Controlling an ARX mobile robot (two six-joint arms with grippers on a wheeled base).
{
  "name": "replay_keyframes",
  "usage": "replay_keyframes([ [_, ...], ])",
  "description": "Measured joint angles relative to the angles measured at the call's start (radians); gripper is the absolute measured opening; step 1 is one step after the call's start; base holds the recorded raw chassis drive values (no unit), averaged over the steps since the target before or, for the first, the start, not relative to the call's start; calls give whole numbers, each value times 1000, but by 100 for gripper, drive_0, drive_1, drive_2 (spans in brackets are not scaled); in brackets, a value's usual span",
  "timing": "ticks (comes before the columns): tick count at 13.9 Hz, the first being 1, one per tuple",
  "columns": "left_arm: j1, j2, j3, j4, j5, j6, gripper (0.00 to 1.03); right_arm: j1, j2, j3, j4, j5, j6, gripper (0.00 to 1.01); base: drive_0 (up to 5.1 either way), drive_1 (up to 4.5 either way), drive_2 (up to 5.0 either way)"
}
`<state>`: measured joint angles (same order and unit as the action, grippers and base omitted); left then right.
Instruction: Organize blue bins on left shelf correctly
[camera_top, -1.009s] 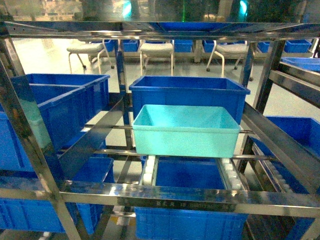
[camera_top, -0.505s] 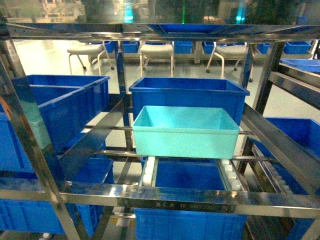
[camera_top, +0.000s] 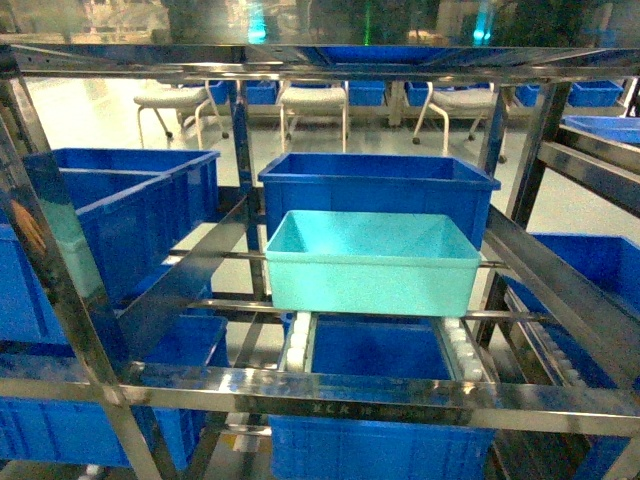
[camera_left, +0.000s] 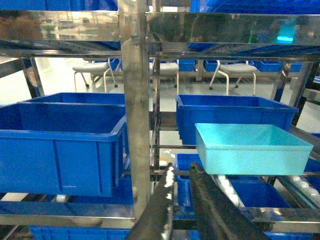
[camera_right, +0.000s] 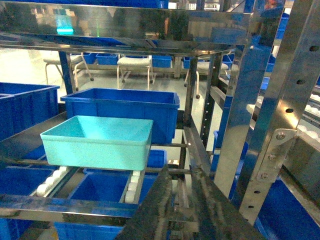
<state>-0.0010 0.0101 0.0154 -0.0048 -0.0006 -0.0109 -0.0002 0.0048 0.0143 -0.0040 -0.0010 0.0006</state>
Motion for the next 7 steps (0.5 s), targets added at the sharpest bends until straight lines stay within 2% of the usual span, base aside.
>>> replay_keyframes([
  [6, 0, 0, 0, 0, 0, 0, 92, 0, 0, 0, 0, 0, 0, 94, 0, 0, 0],
  [7, 0, 0, 0, 0, 0, 1, 100, 0, 0, 0, 0, 0, 0, 100, 0, 0, 0],
])
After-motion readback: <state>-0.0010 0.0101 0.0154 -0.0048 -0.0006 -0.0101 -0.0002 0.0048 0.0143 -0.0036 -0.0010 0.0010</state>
